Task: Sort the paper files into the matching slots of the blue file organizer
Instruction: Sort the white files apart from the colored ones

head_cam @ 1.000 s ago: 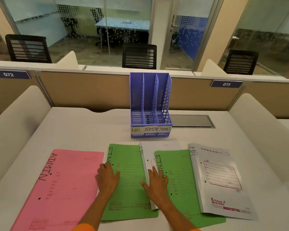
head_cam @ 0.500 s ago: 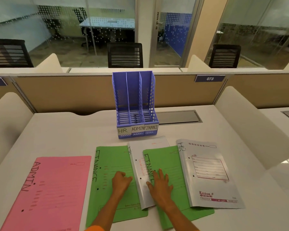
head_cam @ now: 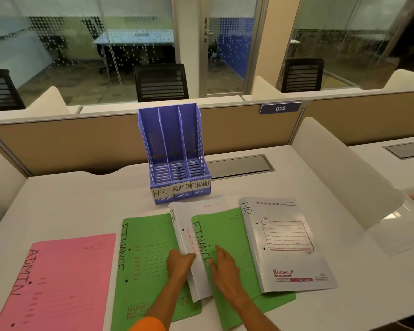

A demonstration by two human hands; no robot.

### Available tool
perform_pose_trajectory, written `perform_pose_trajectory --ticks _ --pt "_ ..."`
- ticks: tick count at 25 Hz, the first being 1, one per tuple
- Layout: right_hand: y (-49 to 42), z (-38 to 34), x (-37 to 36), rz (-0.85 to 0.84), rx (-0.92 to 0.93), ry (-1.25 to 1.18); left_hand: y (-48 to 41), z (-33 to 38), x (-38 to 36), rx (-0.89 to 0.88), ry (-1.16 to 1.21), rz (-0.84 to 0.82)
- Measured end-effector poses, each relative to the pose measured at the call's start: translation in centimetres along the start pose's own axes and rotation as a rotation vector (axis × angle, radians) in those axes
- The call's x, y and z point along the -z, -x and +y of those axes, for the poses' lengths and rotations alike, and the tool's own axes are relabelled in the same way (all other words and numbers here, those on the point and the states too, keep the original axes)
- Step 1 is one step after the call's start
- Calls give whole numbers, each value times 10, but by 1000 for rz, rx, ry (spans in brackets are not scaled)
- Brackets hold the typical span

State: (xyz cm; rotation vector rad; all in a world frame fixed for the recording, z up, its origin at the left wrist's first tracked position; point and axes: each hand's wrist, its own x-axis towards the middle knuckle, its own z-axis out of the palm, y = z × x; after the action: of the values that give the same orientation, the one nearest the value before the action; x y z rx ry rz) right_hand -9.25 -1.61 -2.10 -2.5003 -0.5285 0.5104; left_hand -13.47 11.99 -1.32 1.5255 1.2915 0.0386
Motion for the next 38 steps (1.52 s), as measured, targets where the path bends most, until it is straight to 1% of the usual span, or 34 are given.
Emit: perform_pose_trajectory --ticks 6,12,17,19,21,24,26,28,30,33,35,38 --pt "-5 8 7 127 -19 -73 11 7 6 -93 111 -28" --pt "-16 13 10 175 -27 -31 28 25 39 -194 155 83" --pt "-21 5 15 192 -55 20 52 46 76 -331 108 208" --pt "-24 -2 18 188 -34 12 63 56 90 -370 89 242" --pt "-28 -10 21 160 13 -60 74 66 103 -409 67 267" --pt "-35 -20 26 25 33 -315 89 81 117 -489 59 291" --pt "-40 -23 36 -107 -48 -520 96 90 120 -522 80 270" --pt "-47 -18 52 -225 -129 -772 102 98 115 -519 136 211" --pt "-54 -4 77 -250 -169 -942 103 102 100 -483 216 132" --pt "-60 33 119 -114 -221 -976 97 99 60 -416 261 14" --pt "-61 65 147 -5 -244 -919 93 96 24 -377 259 -57" --pt "-60 117 187 137 -269 -833 93 96 -38 -379 207 -125"
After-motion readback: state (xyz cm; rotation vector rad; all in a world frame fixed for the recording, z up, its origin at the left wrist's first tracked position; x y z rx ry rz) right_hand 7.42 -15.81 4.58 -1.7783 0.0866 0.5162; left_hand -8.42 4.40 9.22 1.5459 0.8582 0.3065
